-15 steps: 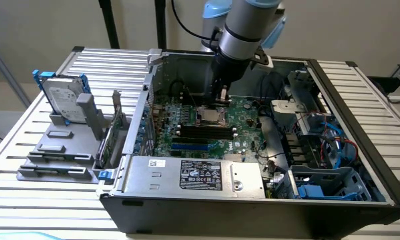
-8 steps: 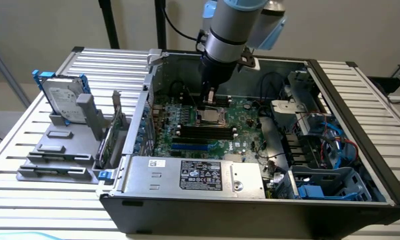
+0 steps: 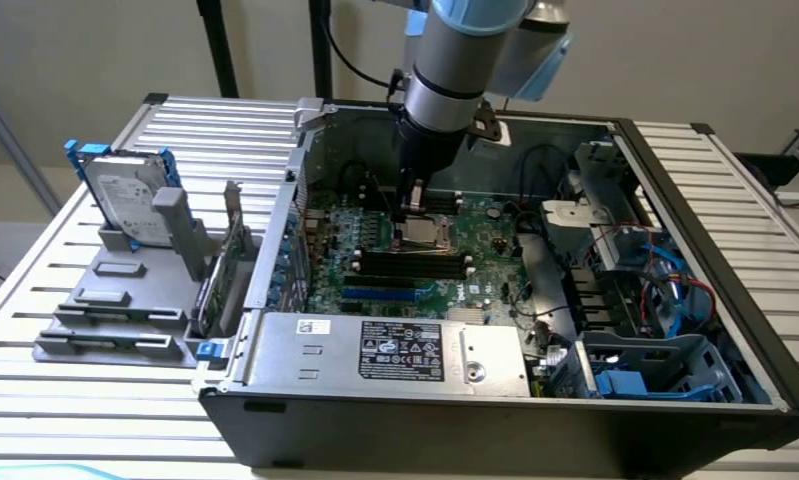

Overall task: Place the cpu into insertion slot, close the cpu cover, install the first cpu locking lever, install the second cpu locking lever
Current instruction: 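Close the cpu cover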

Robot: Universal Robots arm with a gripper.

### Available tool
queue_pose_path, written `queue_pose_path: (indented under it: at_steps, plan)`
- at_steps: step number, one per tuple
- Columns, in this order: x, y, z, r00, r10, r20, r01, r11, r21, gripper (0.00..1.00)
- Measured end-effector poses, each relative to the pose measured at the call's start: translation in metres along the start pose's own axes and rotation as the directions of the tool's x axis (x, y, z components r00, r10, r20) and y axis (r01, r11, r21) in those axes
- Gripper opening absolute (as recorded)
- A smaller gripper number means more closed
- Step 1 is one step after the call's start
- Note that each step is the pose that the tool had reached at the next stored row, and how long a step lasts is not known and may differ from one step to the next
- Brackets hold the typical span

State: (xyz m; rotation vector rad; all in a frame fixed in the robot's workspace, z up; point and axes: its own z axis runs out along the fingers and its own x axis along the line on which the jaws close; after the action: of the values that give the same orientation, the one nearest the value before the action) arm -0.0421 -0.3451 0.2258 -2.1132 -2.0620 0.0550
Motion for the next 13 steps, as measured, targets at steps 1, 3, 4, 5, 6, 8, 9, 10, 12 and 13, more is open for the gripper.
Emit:
queue_pose_path:
  at_steps: [1,3,4,5,6,8,9,10,12,13]
  plan:
    - [0.000,0.0003,0.0017,1.0000,0.000,0.0003,0.000,1.0000,0.0002,0.11]
    - [0.000,0.0009,0.0054,1.0000,0.000,0.0003,0.000,1.0000,0.0002,0.11]
    - [0.000,0.0011,0.0072,1.0000,-0.001,0.0003,0.001,1.0000,0.0002,0.11]
    - [0.000,0.0014,0.0090,1.0000,-0.001,0.0003,0.001,1.0000,0.0002,0.11]
    - [0.000,0.0017,0.0107,1.0000,-0.001,0.0005,0.001,1.0000,0.0003,0.11]
    - [-0.001,0.0023,0.0143,1.0000,-0.002,0.0004,0.002,1.0000,0.0004,0.11]
    - [-0.001,0.0025,0.0159,1.0000,-0.002,0.0005,0.002,1.0000,0.0008,0.11]
    - [-0.001,0.0027,0.0172,1.0000,-0.002,0.0006,0.002,1.0000,0.0016,0.11]
    - [-0.001,0.0031,0.0190,1.0000,-0.002,0.0015,0.002,1.0000,0.0049,0.11]
    - [-0.001,0.0031,0.0196,1.0000,-0.002,0.0025,0.002,1.0000,0.0068,0.11]
